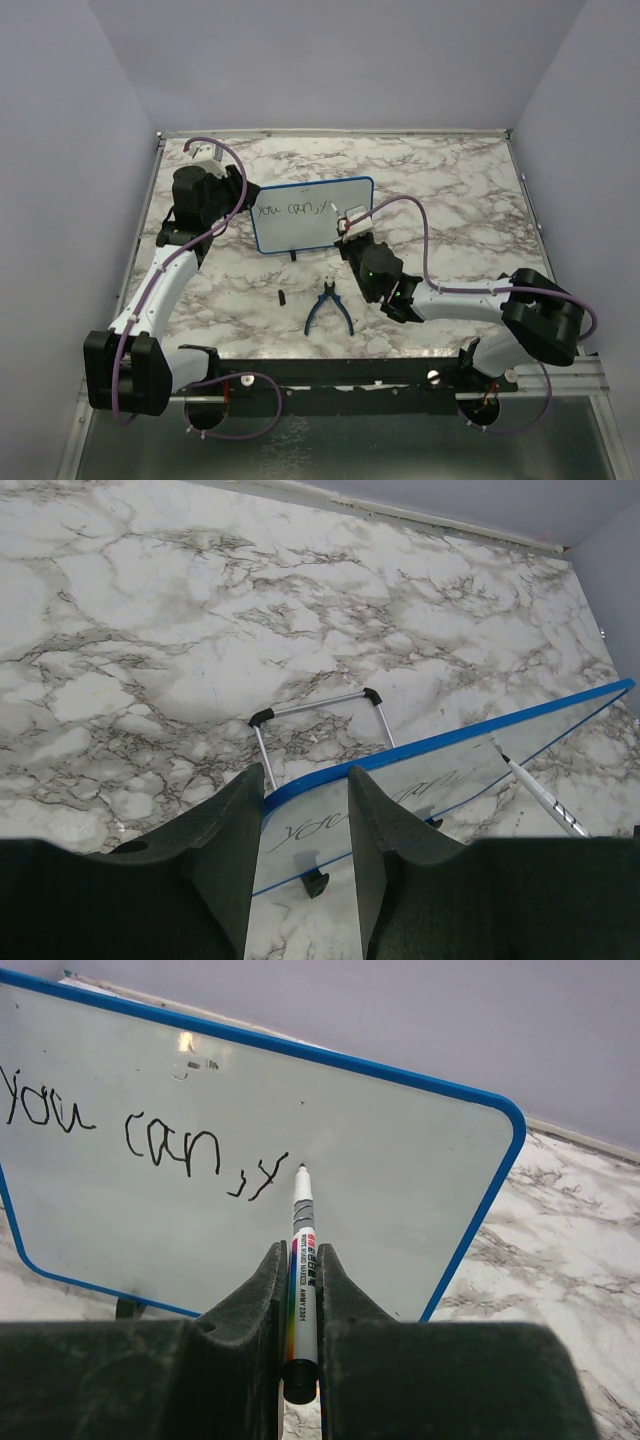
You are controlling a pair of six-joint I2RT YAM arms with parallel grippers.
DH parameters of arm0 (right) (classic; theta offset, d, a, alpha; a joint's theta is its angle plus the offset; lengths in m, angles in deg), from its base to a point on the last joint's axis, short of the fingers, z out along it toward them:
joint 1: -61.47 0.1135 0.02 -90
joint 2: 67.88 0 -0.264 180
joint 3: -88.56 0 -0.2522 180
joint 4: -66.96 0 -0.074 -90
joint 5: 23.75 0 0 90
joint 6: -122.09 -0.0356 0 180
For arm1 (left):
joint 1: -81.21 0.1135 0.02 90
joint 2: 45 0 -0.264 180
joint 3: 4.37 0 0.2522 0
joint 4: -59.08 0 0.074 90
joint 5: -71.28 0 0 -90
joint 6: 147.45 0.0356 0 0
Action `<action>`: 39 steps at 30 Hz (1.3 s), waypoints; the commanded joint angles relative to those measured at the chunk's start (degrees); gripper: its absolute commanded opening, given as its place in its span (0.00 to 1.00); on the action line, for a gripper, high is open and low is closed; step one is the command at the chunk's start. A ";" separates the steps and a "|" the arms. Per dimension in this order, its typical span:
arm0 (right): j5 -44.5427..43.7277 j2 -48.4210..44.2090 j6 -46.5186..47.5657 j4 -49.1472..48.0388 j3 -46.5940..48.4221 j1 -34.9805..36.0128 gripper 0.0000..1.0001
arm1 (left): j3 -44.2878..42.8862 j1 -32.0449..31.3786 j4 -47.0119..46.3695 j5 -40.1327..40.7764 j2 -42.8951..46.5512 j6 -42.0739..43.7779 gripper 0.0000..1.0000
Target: Write a sentence on the whiteboard
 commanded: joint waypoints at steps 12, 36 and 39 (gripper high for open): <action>1.42 2.53 -1.06 0.80 2.36 -0.55 0.01 | 0.80 -0.21 0.65 -2.05 1.10 0.46 0.40; -2.81 -0.46 -1.74 1.77 -0.85 -0.54 0.00 | 0.80 -0.22 0.59 -2.09 1.19 0.46 0.40; -3.25 -0.61 -0.97 0.87 -0.69 -0.55 0.01 | 0.84 -0.16 0.58 -2.09 1.23 0.46 0.40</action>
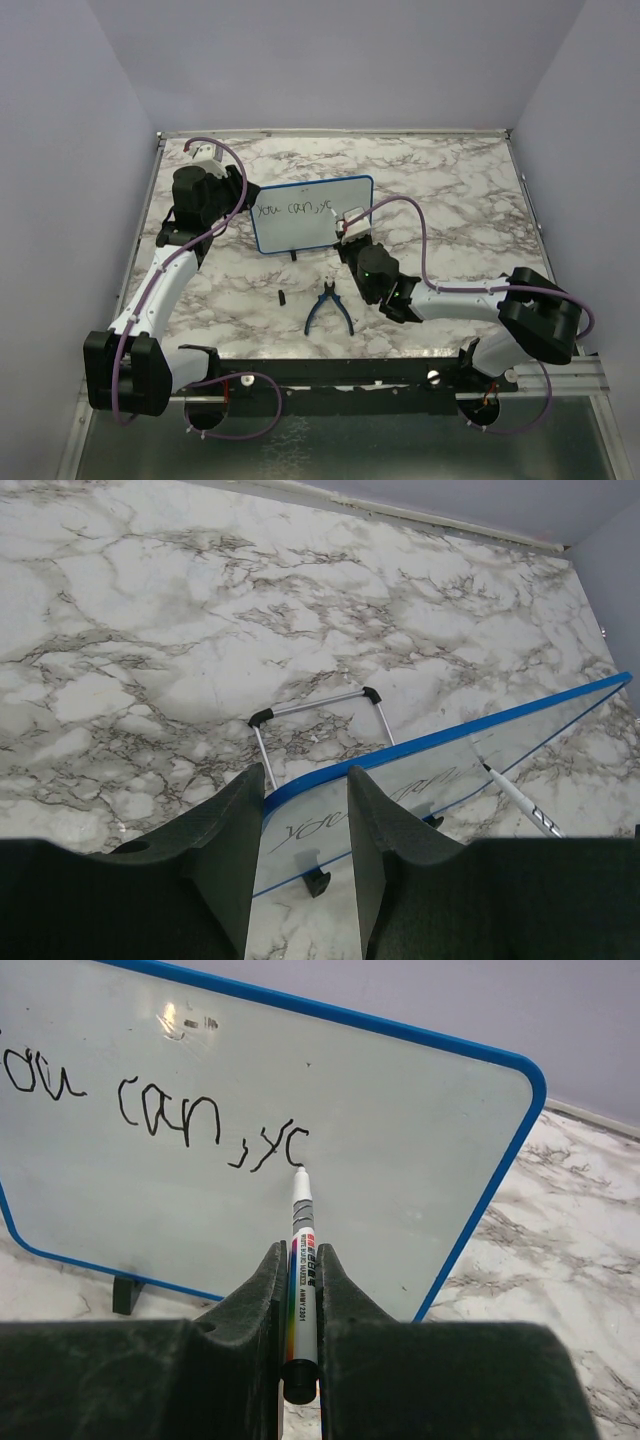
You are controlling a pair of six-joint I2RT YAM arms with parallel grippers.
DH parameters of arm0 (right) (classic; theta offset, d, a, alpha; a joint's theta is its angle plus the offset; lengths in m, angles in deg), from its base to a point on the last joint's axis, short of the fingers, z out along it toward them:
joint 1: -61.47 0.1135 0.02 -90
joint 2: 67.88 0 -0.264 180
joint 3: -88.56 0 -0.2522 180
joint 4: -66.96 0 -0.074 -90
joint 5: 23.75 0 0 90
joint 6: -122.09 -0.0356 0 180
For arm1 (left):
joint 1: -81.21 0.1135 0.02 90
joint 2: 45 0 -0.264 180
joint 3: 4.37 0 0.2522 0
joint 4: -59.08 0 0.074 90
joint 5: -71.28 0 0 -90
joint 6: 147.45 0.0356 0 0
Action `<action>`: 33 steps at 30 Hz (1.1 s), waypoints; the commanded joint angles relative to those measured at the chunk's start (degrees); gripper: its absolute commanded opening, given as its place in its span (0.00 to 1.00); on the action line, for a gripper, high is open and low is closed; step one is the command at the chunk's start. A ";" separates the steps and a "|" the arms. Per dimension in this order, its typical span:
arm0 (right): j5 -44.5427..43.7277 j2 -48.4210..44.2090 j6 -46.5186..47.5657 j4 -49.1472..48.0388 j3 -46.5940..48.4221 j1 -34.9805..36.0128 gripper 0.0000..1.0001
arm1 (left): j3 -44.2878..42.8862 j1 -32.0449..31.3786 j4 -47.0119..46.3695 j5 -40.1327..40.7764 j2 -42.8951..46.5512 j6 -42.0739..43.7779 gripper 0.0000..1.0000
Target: Write a sentence on the whiteboard
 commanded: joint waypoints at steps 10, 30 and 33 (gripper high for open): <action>-2.29 -1.01 3.46 -3.59 0.84 -0.33 0.01 | 0.80 -0.22 0.59 -2.07 1.19 0.25 0.40; 0.54 -0.04 3.44 -4.05 2.12 -0.33 0.01 | 0.80 -0.23 0.54 -1.98 1.28 0.40 0.40; 1.97 -1.48 3.16 -3.66 0.76 -0.24 0.01 | 0.80 -0.19 0.54 -1.98 1.28 0.42 0.40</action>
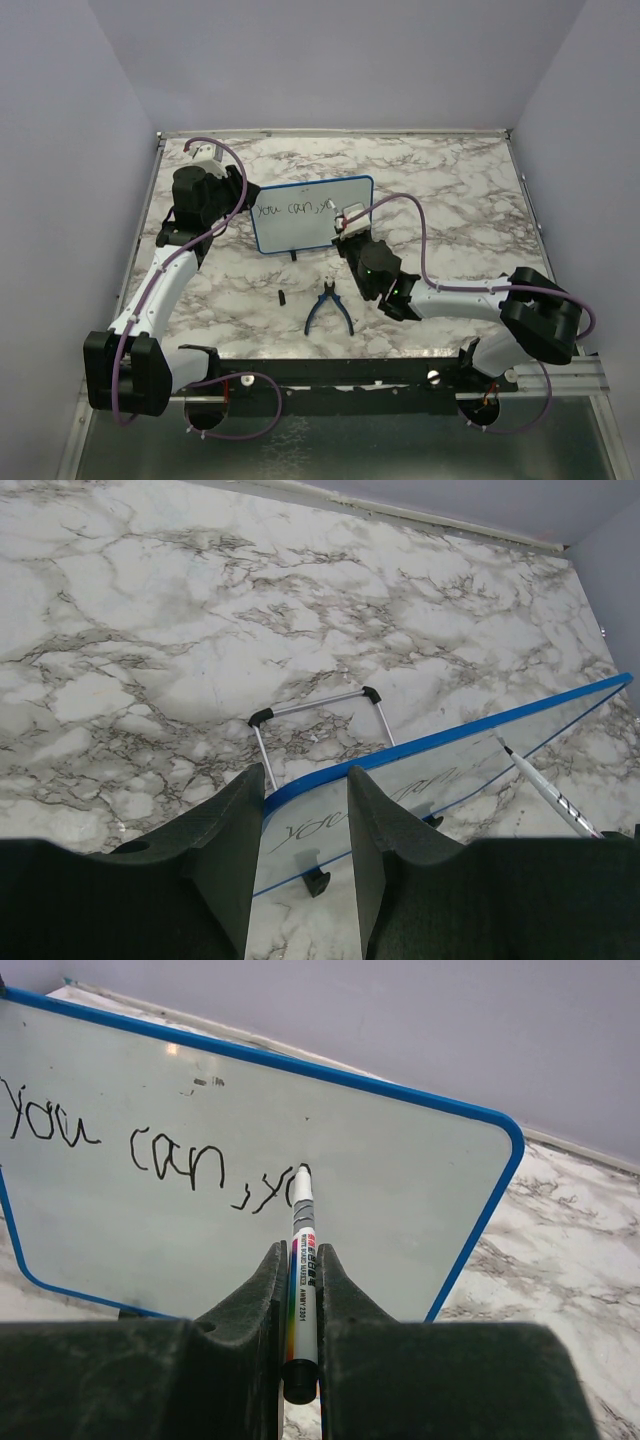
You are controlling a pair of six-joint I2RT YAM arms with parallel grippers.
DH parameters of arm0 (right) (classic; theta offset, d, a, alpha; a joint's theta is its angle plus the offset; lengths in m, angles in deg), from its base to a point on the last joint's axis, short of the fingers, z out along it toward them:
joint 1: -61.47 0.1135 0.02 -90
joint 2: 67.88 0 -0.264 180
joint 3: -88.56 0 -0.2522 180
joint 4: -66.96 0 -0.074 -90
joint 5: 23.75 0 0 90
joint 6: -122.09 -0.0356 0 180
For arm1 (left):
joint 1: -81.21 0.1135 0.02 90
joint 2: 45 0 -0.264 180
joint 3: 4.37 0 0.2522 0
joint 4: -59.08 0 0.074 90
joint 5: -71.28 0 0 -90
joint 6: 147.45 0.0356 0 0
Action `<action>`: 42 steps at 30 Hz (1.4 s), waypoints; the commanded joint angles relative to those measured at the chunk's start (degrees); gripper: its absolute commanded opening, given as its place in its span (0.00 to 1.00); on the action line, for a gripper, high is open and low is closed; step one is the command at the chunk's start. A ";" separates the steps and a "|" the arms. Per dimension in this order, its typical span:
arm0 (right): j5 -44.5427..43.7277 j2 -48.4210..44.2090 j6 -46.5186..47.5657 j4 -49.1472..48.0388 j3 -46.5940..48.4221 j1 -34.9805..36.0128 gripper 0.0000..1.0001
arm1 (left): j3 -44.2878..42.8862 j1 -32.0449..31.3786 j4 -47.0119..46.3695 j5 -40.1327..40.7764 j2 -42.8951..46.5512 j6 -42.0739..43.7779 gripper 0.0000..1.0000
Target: Write a sentence on the whiteboard
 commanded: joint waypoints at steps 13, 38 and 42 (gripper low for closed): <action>0.48 -5.93 -2.44 2.86 -3.03 -0.21 0.01 | 0.86 -0.20 0.52 -1.98 1.10 0.34 0.40; 0.33 -1.60 -2.27 0.89 -2.17 -1.53 0.01 | 0.86 -0.21 0.49 -2.13 1.10 0.34 0.40; 0.42 -0.95 -1.95 0.59 -1.79 -1.78 0.01 | 0.86 -0.24 0.55 -2.11 1.11 0.31 0.40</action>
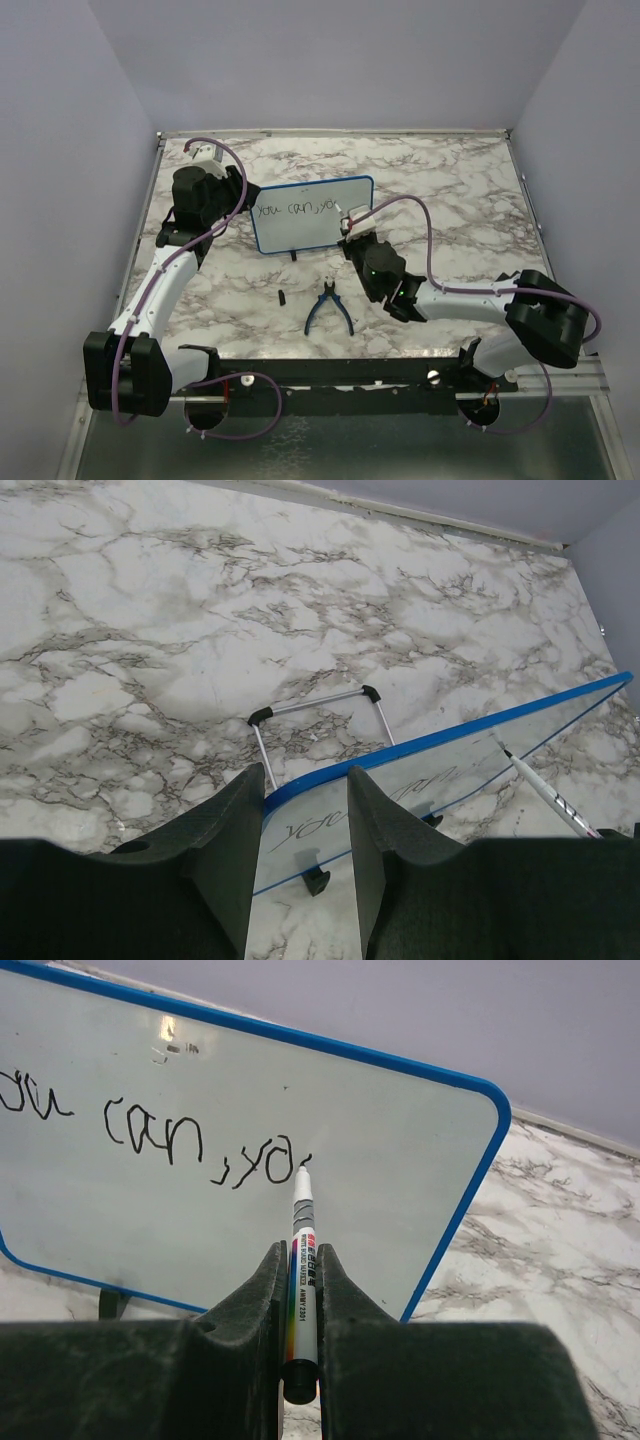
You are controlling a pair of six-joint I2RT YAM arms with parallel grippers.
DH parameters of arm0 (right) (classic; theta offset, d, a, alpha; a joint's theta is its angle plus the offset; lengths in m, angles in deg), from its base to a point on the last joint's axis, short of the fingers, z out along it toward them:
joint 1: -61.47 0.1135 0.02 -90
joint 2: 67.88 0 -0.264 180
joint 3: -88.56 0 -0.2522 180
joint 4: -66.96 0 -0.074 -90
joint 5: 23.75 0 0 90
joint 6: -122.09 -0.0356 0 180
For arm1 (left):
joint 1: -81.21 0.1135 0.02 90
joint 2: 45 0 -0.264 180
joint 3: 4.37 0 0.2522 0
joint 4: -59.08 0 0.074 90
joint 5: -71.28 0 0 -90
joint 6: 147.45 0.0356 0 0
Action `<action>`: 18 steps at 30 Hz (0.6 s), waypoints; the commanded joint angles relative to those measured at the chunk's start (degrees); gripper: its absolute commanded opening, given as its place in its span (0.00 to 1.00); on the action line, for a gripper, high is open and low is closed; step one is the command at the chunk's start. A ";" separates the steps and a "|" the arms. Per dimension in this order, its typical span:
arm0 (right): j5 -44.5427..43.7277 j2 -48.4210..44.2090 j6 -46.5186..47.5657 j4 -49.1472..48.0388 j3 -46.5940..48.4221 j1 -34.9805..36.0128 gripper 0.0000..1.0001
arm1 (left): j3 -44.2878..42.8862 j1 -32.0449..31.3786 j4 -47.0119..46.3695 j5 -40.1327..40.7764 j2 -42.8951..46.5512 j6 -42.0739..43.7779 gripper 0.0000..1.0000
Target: Write a sentence on the whiteboard
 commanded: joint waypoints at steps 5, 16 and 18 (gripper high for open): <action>-0.45 1.13 -1.02 -0.46 0.46 -0.75 0.01 | 0.73 -0.21 0.47 -1.87 1.06 0.39 0.40; -0.37 -0.10 -4.63 3.26 -1.64 -0.69 0.01 | 0.73 -0.17 0.48 -1.83 1.06 0.34 0.40; -0.57 -0.14 -4.64 3.51 -1.68 -0.67 0.01 | 0.73 -0.17 0.43 -1.80 1.06 0.32 0.40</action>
